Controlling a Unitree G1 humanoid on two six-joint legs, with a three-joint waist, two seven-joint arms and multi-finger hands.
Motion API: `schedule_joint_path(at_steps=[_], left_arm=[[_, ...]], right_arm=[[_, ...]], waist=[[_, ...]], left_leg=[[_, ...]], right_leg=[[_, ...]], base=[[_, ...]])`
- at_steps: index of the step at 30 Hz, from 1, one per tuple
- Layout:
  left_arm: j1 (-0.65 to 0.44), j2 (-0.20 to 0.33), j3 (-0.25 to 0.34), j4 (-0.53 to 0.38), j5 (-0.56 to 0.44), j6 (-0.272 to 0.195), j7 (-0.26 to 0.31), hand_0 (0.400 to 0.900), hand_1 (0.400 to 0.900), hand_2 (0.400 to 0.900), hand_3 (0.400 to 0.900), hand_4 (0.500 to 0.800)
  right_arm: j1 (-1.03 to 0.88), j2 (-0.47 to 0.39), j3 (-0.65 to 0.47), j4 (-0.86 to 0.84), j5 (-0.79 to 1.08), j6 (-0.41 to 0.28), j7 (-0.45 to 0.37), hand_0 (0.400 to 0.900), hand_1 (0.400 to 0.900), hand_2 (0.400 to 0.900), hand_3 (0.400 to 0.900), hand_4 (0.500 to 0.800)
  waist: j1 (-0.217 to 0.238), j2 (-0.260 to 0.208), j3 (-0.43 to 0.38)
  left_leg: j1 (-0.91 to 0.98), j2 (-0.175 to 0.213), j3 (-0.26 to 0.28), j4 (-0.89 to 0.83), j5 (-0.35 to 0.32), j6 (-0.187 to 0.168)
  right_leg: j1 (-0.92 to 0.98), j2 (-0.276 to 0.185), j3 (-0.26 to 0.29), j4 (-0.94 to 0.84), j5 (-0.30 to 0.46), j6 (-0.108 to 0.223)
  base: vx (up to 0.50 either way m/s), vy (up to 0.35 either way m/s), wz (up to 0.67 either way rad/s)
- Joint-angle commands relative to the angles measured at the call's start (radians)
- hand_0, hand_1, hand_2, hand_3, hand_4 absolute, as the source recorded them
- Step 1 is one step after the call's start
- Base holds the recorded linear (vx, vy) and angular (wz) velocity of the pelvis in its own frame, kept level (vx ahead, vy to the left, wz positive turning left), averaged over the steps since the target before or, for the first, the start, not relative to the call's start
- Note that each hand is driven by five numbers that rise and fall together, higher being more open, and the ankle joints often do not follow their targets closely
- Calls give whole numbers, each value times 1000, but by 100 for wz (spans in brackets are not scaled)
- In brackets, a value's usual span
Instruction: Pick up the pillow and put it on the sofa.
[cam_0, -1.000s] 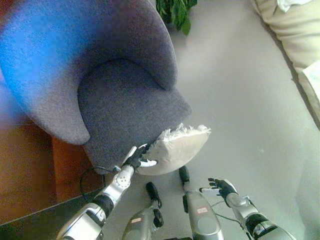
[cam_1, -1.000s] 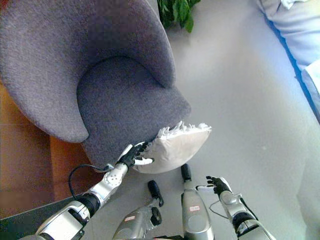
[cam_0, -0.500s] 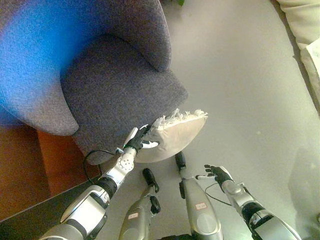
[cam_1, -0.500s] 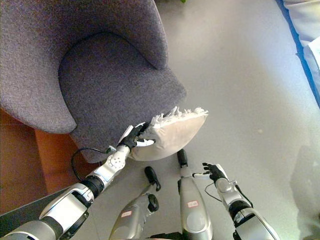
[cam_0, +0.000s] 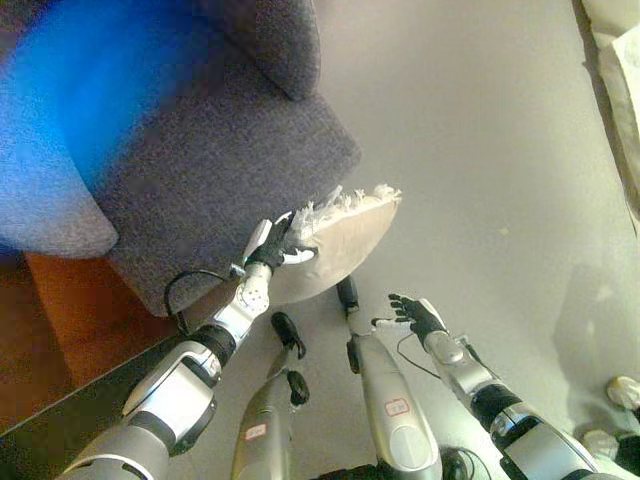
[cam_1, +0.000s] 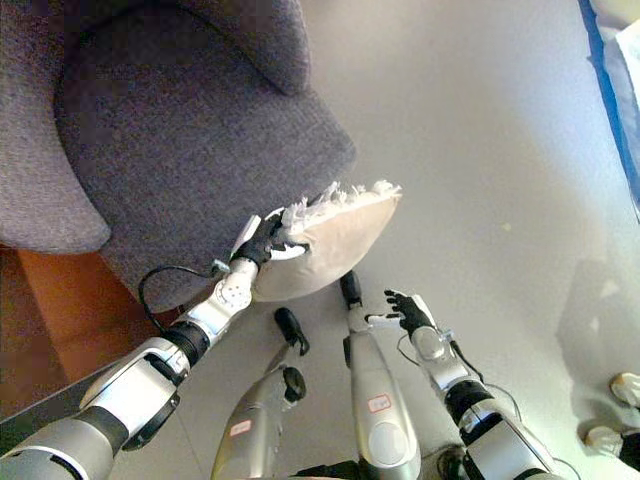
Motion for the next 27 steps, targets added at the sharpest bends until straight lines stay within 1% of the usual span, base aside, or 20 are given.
schedule_joint_path(at_steps=[1, 3, 4, 6, 11, 15, 18, 22, 24, 27], left_arm=[[-97, 50, 24, 34, 19, -13, 63, 900, 900, 900, 900, 800], [-120, 53, 27, 48, 11, -9, 76, 418, 418, 418, 418, 511], [-129, 51, 29, 54, 8, -6, 82, 400, 400, 400, 400, 500], [-143, 53, 34, 66, 6, -14, 76, 400, 400, 400, 400, 500], [-145, 43, 22, 57, 32, -24, 77, 400, 400, 400, 400, 500], [-154, 48, 18, 58, 29, -28, 67, 400, 400, 400, 400, 500], [-156, 55, 15, 52, 14, -25, 54, 400, 400, 400, 400, 500], [-141, 56, 17, 22, -29, -40, 31, 400, 400, 400, 400, 500], [-127, 53, 23, 7, -55, -58, 14, 400, 400, 400, 400, 500], [-91, 39, 32, -26, -63, -65, -8, 400, 400, 400, 400, 500]], right_arm=[[0, -29, 49, -83, 31, -27, -39, 900, 900, 900, 900, 800], [-1, -31, 56, -104, 37, -24, -46, 900, 900, 900, 900, 800], [1, -32, 59, -112, 40, -22, -49, 900, 900, 900, 900, 800], [8, -33, 60, -117, 45, -28, -49, 900, 900, 900, 900, 800], [15, -26, 58, -107, 44, -41, -44, 900, 900, 900, 900, 800], [13, -23, 55, -95, 43, -53, -39, 900, 900, 900, 900, 800], [15, -24, 55, -94, 44, -50, -38, 900, 900, 900, 900, 800], [24, -18, 47, -74, 48, -44, -36, 900, 900, 900, 900, 800], [31, -15, 38, -48, 54, -35, -30, 900, 900, 900, 900, 800], [46, -4, 8, 38, 49, -20, 6, 900, 900, 900, 900, 800]], waist=[[-15, -49, 4], [-20, -54, 4], [-22, -56, 4], [-25, -58, 4], [-22, -56, 4], [-20, -56, 4], [-17, -55, 4], [-6, -52, 4], [0, -50, 4], [14, -45, 4]], left_leg=[[-122, 76, -36, 174, -51, -82], [-140, 77, -34, 181, -50, -84], [-145, 77, -35, 181, -50, -84], [-154, 77, -39, 181, -51, -84], [-152, 75, -44, 173, -49, -85], [-148, 74, -50, 177, -52, -85], [-139, 72, -53, 173, -53, -83], [-95, 68, -62, 160, -59, -79], [-64, 65, -69, 155, -65, -76], [3, 61, -82, 150, -79, -72]], right_leg=[[-77, -31, 9, 77, -55, 103], [-92, -30, 9, 78, -52, 103], [-96, -30, 9, 77, -51, 103], [-105, -30, 11, 77, -50, 103], [-103, -32, 11, 74, -48, 105], [-98, -39, 6, 74, -48, 107], [-88, -42, 2, 71, -49, 106], [-45, -45, -6, 70, -62, 105], [-14, -47, -11, 66, -68, 105], [56, -53, -18, 59, -79, 104]], base=[[-38, -37, -1], [-20, -19, -1], [0, 0, 0], [0, 0, 0], [0, 0, 0], [1, -8, 4], [-1, -3, 4], [3, 1, 1], [17, 4, 5], [55, 19, 7]])
